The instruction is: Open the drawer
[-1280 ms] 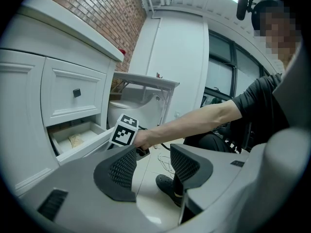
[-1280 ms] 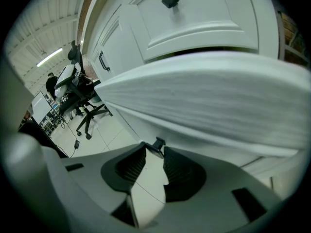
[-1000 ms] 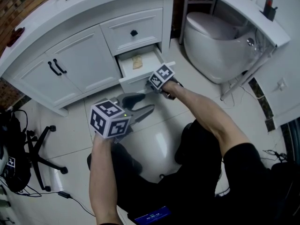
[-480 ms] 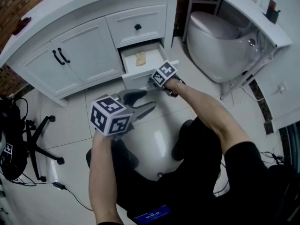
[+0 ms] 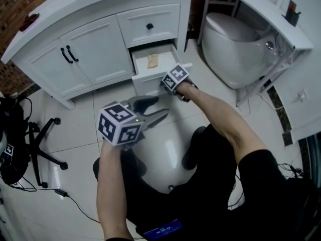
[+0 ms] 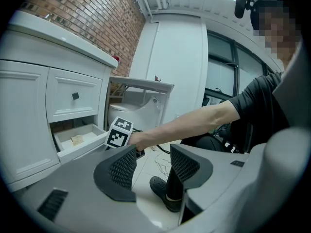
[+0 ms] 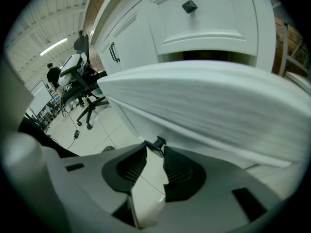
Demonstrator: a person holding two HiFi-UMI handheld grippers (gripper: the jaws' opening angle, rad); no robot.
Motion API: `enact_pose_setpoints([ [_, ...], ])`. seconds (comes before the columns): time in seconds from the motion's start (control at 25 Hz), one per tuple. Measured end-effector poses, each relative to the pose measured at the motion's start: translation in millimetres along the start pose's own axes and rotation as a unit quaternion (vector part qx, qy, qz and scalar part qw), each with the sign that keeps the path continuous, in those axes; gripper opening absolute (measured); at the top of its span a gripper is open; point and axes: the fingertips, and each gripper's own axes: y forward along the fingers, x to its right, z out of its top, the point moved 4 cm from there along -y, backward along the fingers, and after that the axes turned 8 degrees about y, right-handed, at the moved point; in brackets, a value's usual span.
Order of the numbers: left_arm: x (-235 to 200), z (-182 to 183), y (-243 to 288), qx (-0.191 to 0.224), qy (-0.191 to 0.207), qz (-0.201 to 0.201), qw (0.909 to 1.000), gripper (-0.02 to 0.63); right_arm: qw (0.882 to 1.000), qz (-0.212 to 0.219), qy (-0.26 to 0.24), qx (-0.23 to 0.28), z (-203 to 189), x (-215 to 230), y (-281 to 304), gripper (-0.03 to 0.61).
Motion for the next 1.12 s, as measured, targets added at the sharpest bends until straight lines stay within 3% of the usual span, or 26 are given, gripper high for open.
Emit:
enact_pose_setpoints([
  [0.24,7,-3,-5,0.003,-0.003,0.005,1.0000,0.215,1.000,-0.025,0.003,0.017,0,0,-8,0.137],
  [0.36,11,-3,-6,0.005,-0.004,0.004,1.0000,0.215,0.999,-0.016,0.017,0.031,0,0,-17,0.137],
  [0.56,15,-4,-6,0.008,-0.003,0.004,1.0000,0.215,0.999,0.023,0.030,0.031,-8,-11,-30,0.138],
  [1.12,15,-13,-16,0.006,-0.011,0.014,0.9998,0.215,0.988,0.149,-0.012,0.043,-15,-72,-86,0.137],
])
